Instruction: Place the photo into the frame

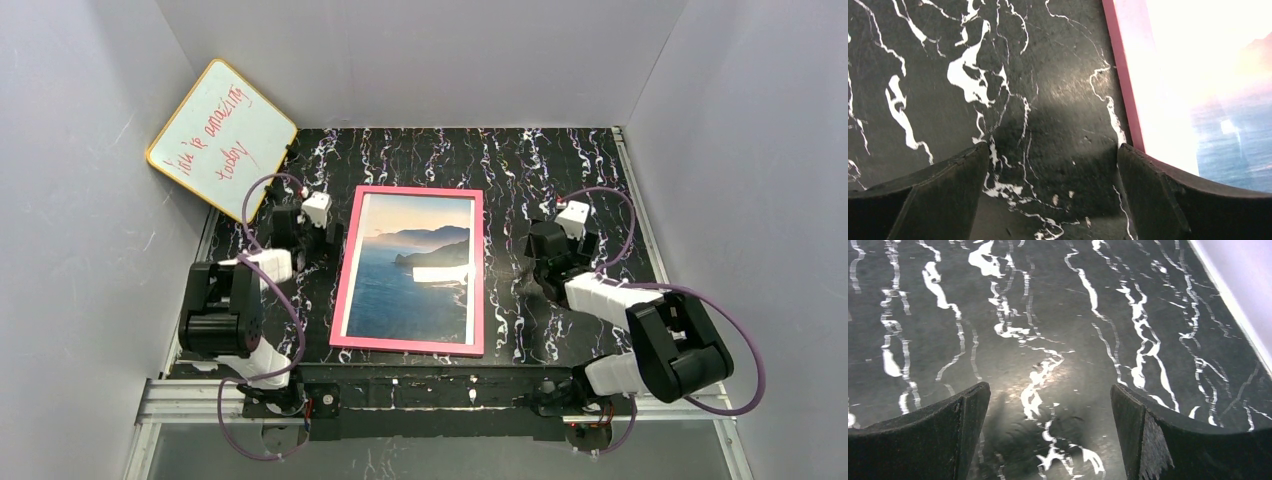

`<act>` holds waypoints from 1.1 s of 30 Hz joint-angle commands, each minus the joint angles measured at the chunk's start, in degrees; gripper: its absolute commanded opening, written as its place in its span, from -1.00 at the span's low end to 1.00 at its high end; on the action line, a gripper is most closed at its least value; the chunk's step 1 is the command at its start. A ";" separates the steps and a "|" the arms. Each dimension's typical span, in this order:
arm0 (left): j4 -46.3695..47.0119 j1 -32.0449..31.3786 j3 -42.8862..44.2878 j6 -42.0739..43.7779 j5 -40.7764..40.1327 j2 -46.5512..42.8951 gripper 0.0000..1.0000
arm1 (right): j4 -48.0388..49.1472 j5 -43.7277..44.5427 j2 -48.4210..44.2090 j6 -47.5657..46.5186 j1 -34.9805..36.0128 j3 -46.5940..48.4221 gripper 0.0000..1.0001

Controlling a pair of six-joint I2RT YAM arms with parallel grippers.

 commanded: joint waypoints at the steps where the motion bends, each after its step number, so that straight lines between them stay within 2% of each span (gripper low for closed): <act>1: 22.61 0.08 -11.43 -4.64 -1.16 -4.59 0.97 | 22.41 6.63 0.69 -9.44 -1.95 -6.26 0.97; 6: 40.56 0.07 -20.20 -8.65 -4.42 -4.54 0.97 | 43.21 4.17 3.08 -14.92 -5.78 -14.95 0.97; 11: 51.10 0.07 -23.07 -9.87 -5.51 1.18 0.96 | 49.41 -5.12 5.34 -10.96 -14.50 -16.53 0.97; 15: 54.92 -0.02 -24.90 -10.02 -6.65 2.78 0.96 | 53.93 -14.39 8.36 -9.05 -20.44 -17.58 0.97; 17: 61.80 0.01 -26.77 -9.91 -5.10 5.18 0.96 | 54.00 -19.29 7.38 -10.00 -20.85 -18.75 0.97; 20: 60.66 -0.51 -26.77 -8.55 -3.72 4.67 0.97 | 65.34 -28.17 8.63 -14.11 -20.89 -24.20 0.97; 22: 60.61 -0.50 -26.69 -8.52 -3.65 4.79 0.96 | 75.10 -29.67 14.85 -16.89 -20.77 -24.44 0.97; 23: 60.58 -0.52 -26.58 -8.52 -3.61 4.89 0.96 | 71.48 -28.61 15.19 -16.35 -20.57 -22.32 0.97; 24: 60.57 -0.47 -26.56 -8.58 -3.58 4.91 0.96 | 57.66 -28.53 13.46 -14.67 -20.65 -18.18 0.97; 25: 60.58 -0.52 -26.62 -8.60 -3.62 4.76 0.97 | 54.70 -28.40 14.31 -15.01 -20.84 -14.82 0.97; 26: 60.62 -0.46 -26.75 -8.61 -3.54 4.58 0.97 | 59.20 -28.78 15.83 -15.91 -20.88 -15.48 0.97; 28: 60.70 -0.52 -26.97 -8.61 -3.61 4.48 0.96 | 54.33 -29.06 14.25 -14.75 -21.02 -14.88 0.97; 30: 60.71 -0.48 -26.91 -8.65 -3.60 4.48 0.96 | 59.32 -29.16 15.25 -15.90 -20.98 -16.30 0.97; 33: 60.75 -0.47 -27.00 -8.61 -3.67 4.46 0.96 | 56.77 -28.87 14.35 -15.32 -21.02 -15.95 0.97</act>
